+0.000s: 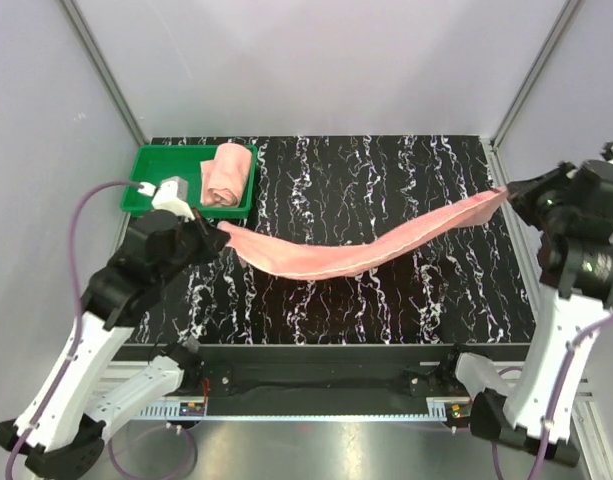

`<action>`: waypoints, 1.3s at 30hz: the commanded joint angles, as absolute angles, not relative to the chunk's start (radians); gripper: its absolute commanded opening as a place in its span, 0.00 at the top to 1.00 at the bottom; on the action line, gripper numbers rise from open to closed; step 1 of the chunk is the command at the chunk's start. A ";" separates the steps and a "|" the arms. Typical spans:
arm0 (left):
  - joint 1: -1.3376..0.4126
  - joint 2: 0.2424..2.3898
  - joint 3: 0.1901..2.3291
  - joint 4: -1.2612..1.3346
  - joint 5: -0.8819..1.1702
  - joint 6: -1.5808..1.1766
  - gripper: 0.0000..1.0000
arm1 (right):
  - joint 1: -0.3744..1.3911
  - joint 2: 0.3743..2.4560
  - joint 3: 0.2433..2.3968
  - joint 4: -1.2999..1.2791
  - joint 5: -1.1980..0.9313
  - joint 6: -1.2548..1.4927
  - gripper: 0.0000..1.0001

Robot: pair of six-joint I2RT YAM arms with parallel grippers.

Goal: Roll the towels
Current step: Flatten the towel

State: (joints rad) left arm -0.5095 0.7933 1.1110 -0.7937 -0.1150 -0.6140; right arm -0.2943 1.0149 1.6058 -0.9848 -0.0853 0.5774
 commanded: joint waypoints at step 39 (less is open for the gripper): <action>-0.175 2.302 2.120 -0.775 0.149 -0.511 0.58 | -0.239 2.278 1.991 -0.644 0.058 0.629 1.00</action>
